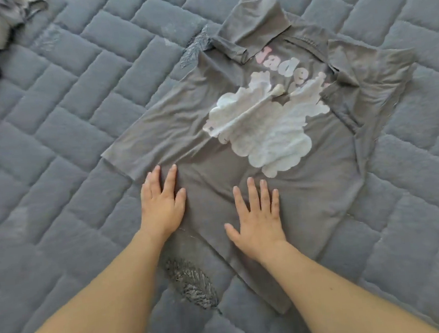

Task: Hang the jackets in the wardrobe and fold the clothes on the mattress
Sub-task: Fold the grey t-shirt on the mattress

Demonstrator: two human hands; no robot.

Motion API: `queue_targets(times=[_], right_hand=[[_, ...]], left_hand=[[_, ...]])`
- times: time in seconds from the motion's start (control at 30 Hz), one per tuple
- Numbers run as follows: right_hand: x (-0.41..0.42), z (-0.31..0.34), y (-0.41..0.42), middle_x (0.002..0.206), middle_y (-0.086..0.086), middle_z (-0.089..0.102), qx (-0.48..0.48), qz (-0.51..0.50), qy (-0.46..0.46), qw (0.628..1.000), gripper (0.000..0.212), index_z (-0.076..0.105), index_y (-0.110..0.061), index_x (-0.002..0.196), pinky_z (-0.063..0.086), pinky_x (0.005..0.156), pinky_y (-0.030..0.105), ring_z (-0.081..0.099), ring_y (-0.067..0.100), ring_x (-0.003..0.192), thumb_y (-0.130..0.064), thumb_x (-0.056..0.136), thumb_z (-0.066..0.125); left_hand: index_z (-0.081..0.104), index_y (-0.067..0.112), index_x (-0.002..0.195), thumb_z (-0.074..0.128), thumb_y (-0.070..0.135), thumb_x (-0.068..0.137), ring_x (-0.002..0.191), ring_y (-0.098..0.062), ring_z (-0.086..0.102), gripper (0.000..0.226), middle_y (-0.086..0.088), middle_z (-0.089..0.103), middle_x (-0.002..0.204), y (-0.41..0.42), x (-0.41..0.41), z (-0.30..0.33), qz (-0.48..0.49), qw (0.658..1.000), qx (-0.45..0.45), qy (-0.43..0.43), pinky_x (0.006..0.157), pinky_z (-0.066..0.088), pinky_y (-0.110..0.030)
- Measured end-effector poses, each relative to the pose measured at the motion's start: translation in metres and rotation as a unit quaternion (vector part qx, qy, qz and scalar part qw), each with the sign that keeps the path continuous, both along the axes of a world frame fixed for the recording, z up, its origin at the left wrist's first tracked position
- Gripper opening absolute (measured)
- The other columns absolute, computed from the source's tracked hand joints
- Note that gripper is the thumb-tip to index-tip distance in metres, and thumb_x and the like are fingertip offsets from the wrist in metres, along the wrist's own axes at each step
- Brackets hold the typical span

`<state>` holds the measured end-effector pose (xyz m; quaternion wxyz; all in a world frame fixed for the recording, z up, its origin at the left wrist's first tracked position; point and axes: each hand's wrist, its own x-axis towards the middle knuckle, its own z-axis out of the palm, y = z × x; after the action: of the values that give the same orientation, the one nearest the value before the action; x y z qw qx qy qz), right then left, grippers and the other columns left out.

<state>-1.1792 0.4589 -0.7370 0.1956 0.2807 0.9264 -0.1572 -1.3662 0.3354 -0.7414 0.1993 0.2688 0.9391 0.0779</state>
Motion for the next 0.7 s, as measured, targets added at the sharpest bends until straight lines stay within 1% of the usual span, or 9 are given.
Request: queue_targets(times=[0.07,0.13,0.27,0.37,0.4,0.47,0.57,0.63,0.7], right_hand=[[-0.018,0.008,-0.033,0.158,0.014,0.008,-0.007,0.032,0.006,0.999,0.089,0.008,-0.018,0.156,0.000,0.117,0.059,0.003,0.038,0.146,-0.067,0.088,0.037],[-0.034,0.016,-0.056,0.138,0.011,0.033,0.002,0.026,0.002,1.000,0.085,0.029,-0.017,0.142,0.023,0.110,0.053,0.031,0.034,0.127,-0.070,0.080,0.049],[-0.063,0.023,-0.065,0.120,0.010,0.041,0.048,0.018,-0.065,0.997,0.060,0.036,-0.017,0.118,0.036,0.089,0.045,0.042,0.030,0.108,-0.054,0.079,0.063],[-0.080,0.028,-0.055,0.123,0.012,0.051,0.012,0.039,-0.097,0.994,0.036,0.042,-0.014,0.117,0.042,0.088,0.039,0.052,0.030,0.112,-0.023,0.086,0.058],[-0.082,0.032,-0.049,0.123,0.012,0.053,-0.017,0.040,-0.115,0.992,0.032,0.044,-0.014,0.117,0.043,0.088,0.038,0.055,0.030,0.113,-0.016,0.087,0.055],[-0.080,0.039,-0.025,0.117,0.011,0.058,-0.095,-0.039,-0.147,0.984,0.020,0.051,-0.013,0.107,0.045,0.082,0.035,0.059,0.032,0.107,-0.009,0.087,0.051],[-0.067,0.043,0.030,0.100,0.013,0.057,-0.197,-0.137,-0.176,0.955,0.008,0.052,-0.012,0.083,0.042,0.074,0.031,0.054,0.031,0.090,-0.006,0.087,0.048],[-0.063,0.053,0.070,0.107,0.021,0.060,-0.242,-0.163,-0.189,0.937,0.017,0.061,-0.005,0.099,0.048,0.086,0.035,0.057,0.033,0.099,-0.001,0.091,0.046],[-0.062,0.062,0.118,0.112,0.025,0.061,-0.274,-0.283,-0.145,0.908,0.027,0.061,0.003,0.107,0.051,0.089,0.040,0.059,0.032,0.099,0.003,0.092,0.038]], left_hand=[[0.027,0.022,0.155,0.053,0.035,0.098,0.145,-0.035,0.017,0.064,-0.012,0.016,0.161,-0.024,-0.027,0.011,0.102,0.994,0.040,-0.026,0.120,0.013,-0.044],[0.031,0.014,0.151,0.056,0.029,0.095,0.136,-0.035,0.030,0.064,-0.014,0.023,0.153,-0.031,-0.049,0.020,0.263,0.954,0.129,-0.070,0.114,0.025,-0.040],[0.041,0.009,0.138,0.061,0.031,0.092,0.095,-0.024,0.055,0.056,-0.010,0.044,0.134,-0.012,-0.076,0.028,0.500,0.805,0.257,-0.187,0.085,0.049,-0.034],[0.052,0.012,0.119,0.062,0.027,0.092,0.060,-0.016,0.053,0.033,-0.007,0.060,0.095,0.003,-0.090,0.026,0.569,0.703,0.330,-0.271,0.052,0.042,-0.027],[0.056,0.013,0.106,0.060,0.027,0.093,0.051,-0.014,0.050,0.019,-0.005,0.058,0.082,0.007,-0.095,0.026,0.575,0.692,0.323,-0.295,0.047,0.037,-0.023],[0.054,0.017,0.082,0.054,0.025,0.093,0.034,-0.010,0.043,0.014,-0.001,0.052,0.063,0.023,-0.104,0.028,0.549,0.724,0.281,-0.309,0.041,0.030,-0.015],[0.052,0.016,0.076,0.043,0.025,0.090,0.031,-0.012,0.046,0.019,0.000,0.053,0.053,0.069,-0.113,0.042,0.504,0.770,0.266,-0.287,0.038,0.032,-0.015],[0.053,0.014,0.080,0.039,0.025,0.091,0.034,-0.014,0.053,0.021,-0.001,0.054,0.051,0.113,-0.116,0.053,0.484,0.769,0.303,-0.287,0.035,0.037,-0.016],[0.053,0.013,0.083,0.038,0.023,0.093,0.037,-0.016,0.057,0.020,-0.003,0.055,0.053,0.165,-0.118,0.066,0.462,0.768,0.336,-0.288,0.037,0.043,-0.019]])
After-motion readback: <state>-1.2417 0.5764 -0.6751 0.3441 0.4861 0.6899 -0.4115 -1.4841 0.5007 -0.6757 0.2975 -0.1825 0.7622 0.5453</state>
